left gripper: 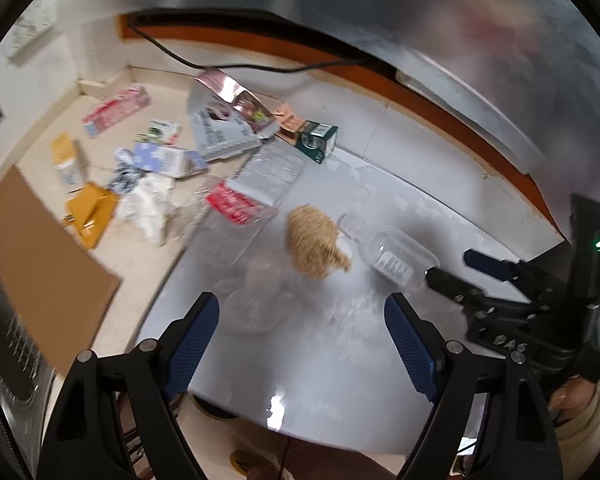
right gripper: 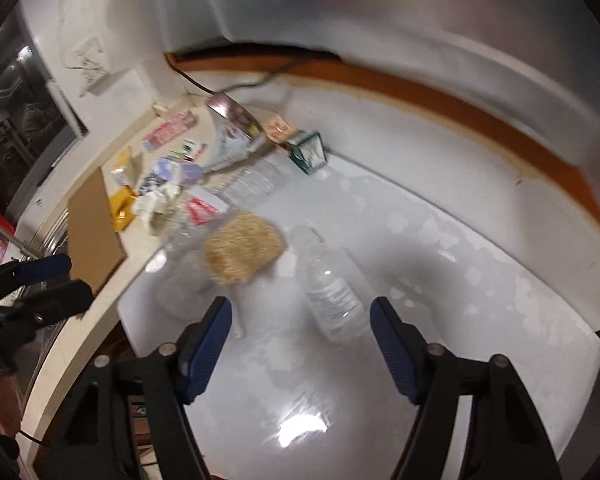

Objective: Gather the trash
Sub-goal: 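Grasp the brown loofah with the left tool while the right tool grasps the clear bottle, then carry loofah and bottle down over the floor bin and open both tools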

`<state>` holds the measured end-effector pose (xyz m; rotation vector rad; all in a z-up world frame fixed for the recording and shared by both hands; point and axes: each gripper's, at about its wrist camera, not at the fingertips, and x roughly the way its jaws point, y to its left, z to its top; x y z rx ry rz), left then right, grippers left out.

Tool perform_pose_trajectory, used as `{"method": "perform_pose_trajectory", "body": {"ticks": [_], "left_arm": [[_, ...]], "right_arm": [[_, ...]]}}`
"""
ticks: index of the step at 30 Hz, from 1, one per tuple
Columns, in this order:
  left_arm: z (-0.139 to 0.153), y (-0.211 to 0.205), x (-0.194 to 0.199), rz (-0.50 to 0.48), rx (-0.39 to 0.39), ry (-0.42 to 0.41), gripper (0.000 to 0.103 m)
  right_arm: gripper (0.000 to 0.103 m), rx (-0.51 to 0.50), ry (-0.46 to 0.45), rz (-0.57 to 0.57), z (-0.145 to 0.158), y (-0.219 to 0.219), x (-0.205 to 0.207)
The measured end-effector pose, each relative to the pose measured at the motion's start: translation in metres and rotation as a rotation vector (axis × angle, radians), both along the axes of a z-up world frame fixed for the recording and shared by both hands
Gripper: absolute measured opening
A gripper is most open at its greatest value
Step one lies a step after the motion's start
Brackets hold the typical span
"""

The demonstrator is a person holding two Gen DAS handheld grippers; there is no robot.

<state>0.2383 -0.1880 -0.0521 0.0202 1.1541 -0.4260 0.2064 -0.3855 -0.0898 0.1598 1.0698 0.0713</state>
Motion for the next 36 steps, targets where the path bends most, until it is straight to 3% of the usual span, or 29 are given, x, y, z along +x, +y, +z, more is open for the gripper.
{"method": "perform_pose_trajectory", "body": {"ticks": [4,11,14,19,24,26,31,36], "left_arm": [[-0.024,-0.02,0.035,-0.031,-0.007,0.082,0.07],[-0.068,-0.044,0.074,-0.046,0.013,0.205,0.069],[-0.083,-0.053,0.083,-0.053,0.041,0.232,0.069],[-0.098,-0.068,0.091,-0.069,0.073,0.254,0.065],[-0.114,-0.08,0.1,-0.069,0.1,0.281,0.051],[-0.121,-0.085,0.101,-0.074,0.114,0.285,0.036],[-0.126,-0.088,0.098,-0.076,0.096,0.271,0.031],[-0.111,-0.079,0.085,-0.072,0.043,0.249,0.029]], "right_arm": [[0.071,0.006,0.059,0.009,-0.025,-0.01,0.019],[0.07,-0.002,0.113,0.042,-0.052,-0.009,0.034],[0.056,0.034,0.133,0.056,-0.06,-0.009,0.038],[0.055,0.054,0.127,0.064,-0.063,-0.009,0.036],[0.055,0.091,0.137,0.056,-0.069,-0.013,0.034],[0.055,0.099,0.128,0.049,-0.069,-0.014,0.032],[0.053,0.128,0.133,0.019,-0.068,-0.016,0.03],[0.053,0.16,0.101,-0.011,-0.055,-0.018,0.021]]}}
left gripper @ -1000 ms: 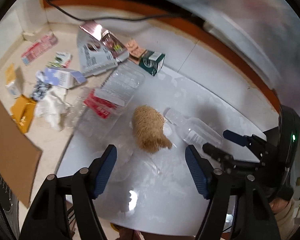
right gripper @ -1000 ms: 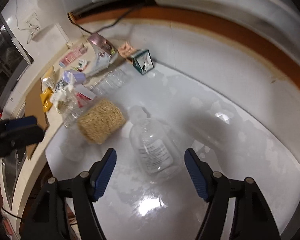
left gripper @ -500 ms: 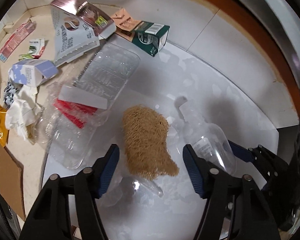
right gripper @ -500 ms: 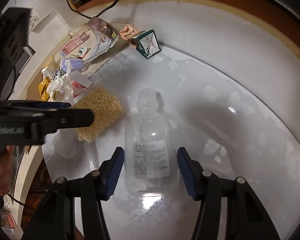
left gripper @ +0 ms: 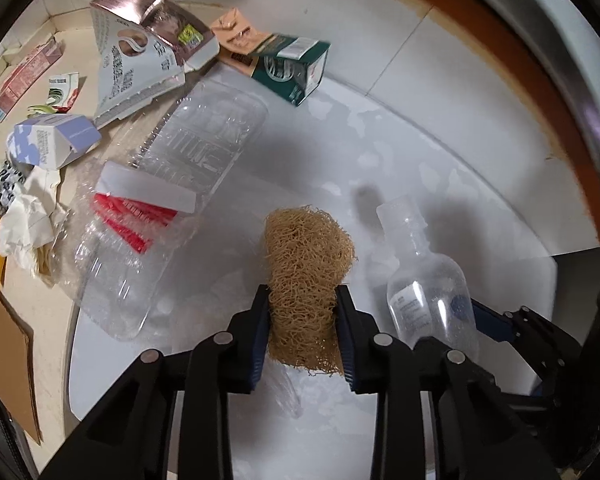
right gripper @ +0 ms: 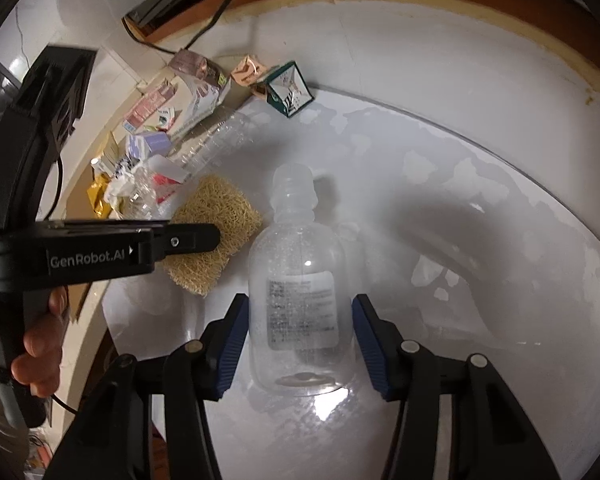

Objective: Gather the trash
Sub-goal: 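Carry loofah and bottle down over the floor bin and open both tools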

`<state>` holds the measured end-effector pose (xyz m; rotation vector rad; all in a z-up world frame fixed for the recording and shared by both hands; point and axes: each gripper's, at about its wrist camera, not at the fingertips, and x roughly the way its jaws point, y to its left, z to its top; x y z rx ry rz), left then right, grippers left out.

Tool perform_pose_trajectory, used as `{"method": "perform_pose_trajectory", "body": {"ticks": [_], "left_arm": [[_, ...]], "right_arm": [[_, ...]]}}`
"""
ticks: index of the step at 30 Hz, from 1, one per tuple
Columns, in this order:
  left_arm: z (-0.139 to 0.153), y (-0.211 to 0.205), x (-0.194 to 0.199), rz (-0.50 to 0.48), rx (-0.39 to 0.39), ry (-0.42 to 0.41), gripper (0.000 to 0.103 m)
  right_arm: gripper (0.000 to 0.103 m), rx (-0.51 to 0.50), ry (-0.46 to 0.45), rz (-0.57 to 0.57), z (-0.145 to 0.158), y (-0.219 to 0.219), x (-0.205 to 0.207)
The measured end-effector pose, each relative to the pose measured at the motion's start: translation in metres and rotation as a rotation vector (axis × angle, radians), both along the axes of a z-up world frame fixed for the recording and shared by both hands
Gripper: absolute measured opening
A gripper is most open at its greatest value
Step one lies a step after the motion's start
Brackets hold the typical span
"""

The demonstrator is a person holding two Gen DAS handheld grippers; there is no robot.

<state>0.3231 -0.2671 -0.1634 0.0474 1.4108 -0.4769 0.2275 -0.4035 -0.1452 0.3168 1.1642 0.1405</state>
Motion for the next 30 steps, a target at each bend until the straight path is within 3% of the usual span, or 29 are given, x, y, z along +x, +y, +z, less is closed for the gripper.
{"method": "perform_pose_trajectory", "body": {"ticks": [10,20,30], "left_arm": [[0.062,0.033,-0.031,-0.005,-0.19,-0.022,0.029],[0.103,0.044,-0.061,-0.047,-0.162,-0.115,0.027],[0.129,0.085,-0.108,-0.047,-0.127,-0.184,0.025]], "right_arm": [[0.053,0.046,-0.075,-0.056,0.035,-0.002,-0.026],[0.053,0.05,-0.099,-0.061,0.049,0.007,-0.041],[0.053,0.063,-0.126,-0.005,0.063,0.036,-0.062]]}}
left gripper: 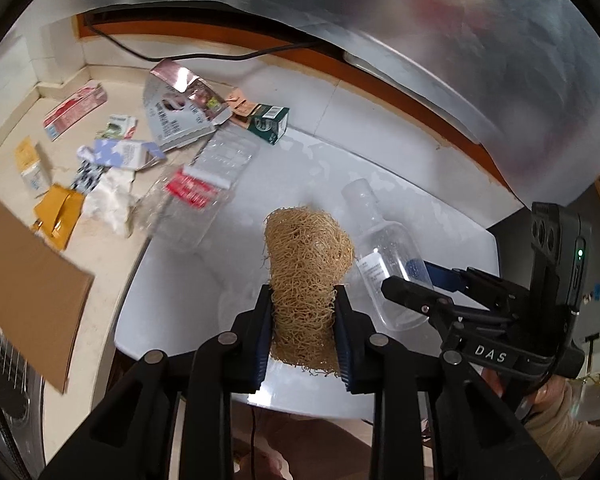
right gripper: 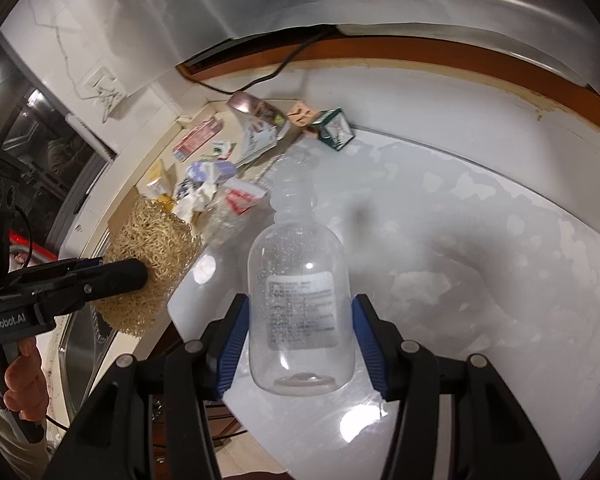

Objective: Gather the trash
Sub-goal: 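Carry loofah and bottle down over the floor bin and open both tools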

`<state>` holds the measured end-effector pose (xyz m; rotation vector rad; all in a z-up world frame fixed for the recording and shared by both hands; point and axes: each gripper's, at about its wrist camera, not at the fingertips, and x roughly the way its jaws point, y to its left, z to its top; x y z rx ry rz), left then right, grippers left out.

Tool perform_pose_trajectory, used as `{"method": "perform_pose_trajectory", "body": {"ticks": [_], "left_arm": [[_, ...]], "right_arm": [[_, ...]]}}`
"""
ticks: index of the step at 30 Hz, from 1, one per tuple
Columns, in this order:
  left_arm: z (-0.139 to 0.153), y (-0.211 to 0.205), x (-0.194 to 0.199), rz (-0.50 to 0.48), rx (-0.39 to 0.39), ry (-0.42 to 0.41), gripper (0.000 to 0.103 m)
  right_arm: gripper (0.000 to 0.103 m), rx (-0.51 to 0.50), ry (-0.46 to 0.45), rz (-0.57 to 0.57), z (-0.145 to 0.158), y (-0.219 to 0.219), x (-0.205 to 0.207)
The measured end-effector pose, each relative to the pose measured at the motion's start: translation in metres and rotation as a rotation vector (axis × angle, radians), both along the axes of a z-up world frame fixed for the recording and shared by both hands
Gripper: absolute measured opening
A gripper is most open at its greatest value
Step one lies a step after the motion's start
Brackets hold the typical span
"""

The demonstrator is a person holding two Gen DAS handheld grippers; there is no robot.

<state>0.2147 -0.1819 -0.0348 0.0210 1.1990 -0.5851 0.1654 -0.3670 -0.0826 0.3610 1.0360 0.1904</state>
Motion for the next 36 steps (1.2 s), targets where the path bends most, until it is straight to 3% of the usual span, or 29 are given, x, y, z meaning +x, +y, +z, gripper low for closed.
{"method": "perform_pose_trajectory", "body": {"ticks": [11,21,28,36], "left_arm": [[-0.016,0.09,-0.068,0.128,-0.007,0.001,0.026],[-0.07,0.165,-0.121,0.175,0.078,0.048,0.026],[-0.13,0.183,-0.141,0.167,0.166,0.047,0.027],[-0.221,0.2,-0.152,0.198,0.198,0.075,0.027]], "right_arm": [[0.053,-0.001,0.013,0.137,0.01,0.074,-0.046],[0.053,-0.036,0.094,0.184,-0.01,0.158,-0.086],[0.053,-0.087,0.169,0.226,-0.058,0.205,-0.104],[0.053,-0.159,0.269,0.282,-0.155,0.249,-0.111]]}}
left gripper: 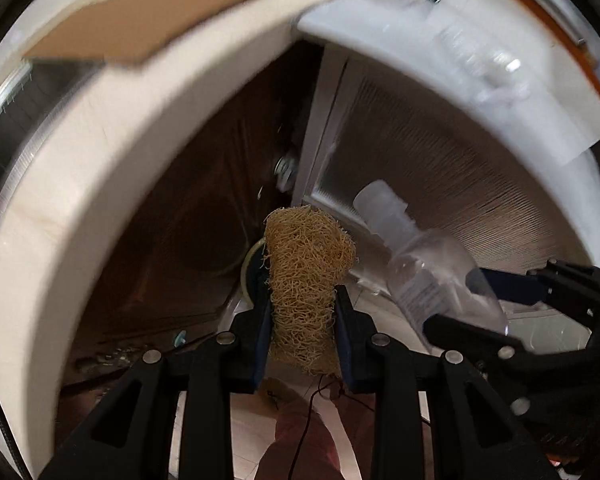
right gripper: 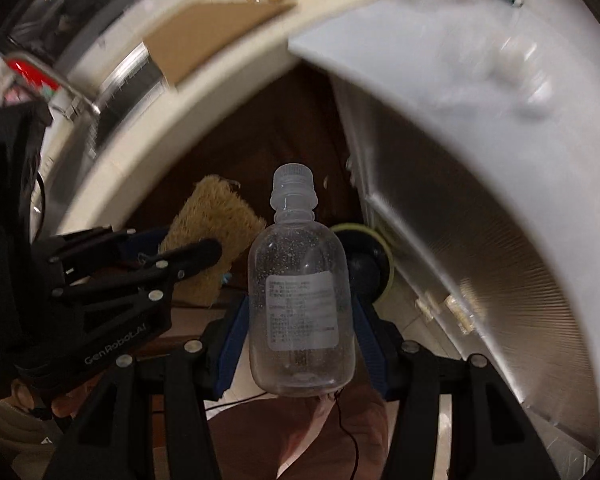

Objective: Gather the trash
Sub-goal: 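Carry loofah and bottle down over the floor bin and open both tools, then raise both tools from the bin back toward the white table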

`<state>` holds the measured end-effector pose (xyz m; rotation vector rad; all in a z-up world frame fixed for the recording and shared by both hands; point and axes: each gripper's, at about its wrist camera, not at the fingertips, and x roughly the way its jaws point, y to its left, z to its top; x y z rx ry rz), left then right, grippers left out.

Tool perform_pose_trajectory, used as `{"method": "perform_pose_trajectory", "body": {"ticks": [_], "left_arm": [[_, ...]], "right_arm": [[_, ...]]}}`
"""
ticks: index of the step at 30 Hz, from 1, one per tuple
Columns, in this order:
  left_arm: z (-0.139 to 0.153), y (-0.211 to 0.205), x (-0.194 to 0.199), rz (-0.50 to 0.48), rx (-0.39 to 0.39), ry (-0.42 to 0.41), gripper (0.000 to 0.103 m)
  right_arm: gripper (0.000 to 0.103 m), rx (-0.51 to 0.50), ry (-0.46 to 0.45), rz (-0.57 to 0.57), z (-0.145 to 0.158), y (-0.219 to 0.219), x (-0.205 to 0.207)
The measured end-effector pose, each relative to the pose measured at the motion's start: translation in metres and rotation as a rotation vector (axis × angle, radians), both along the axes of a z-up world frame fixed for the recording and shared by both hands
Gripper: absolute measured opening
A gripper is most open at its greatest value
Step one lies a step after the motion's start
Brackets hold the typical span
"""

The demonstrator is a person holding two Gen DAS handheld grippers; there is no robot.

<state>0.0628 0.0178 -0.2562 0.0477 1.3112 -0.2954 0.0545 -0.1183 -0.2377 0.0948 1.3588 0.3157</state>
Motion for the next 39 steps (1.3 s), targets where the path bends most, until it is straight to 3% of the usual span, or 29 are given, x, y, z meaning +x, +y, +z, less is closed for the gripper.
{"method": "perform_pose_trajectory", "body": {"ticks": [10,21,27,32,39], "left_arm": [[-0.111,0.02,0.002,0.068,-0.022,0.044,0.027],[-0.186,0.019,0.016,0.076,-0.039,0.069,0.029],[-0.206,0.009,0.031,0.063,-0.024,0.05,0.037],[-0.208,0.005,0.039,0.062,-0.034,0.039,0.059],[-0.2,0.003,0.045,0.059,-0.031,0.055,0.061]], "right_arm": [[0.053,-0.039,0.047,0.007,-0.117,0.017,0.002],[0.055,-0.031,0.045,-0.038,-0.205,0.015,0.024],[0.056,-0.059,0.004,-0.03,-0.224,0.007,0.035],[0.056,-0.078,-0.026,-0.005,-0.222,0.008,0.038],[0.056,-0.076,-0.038,0.02,-0.212,0.014,0.04]]}}
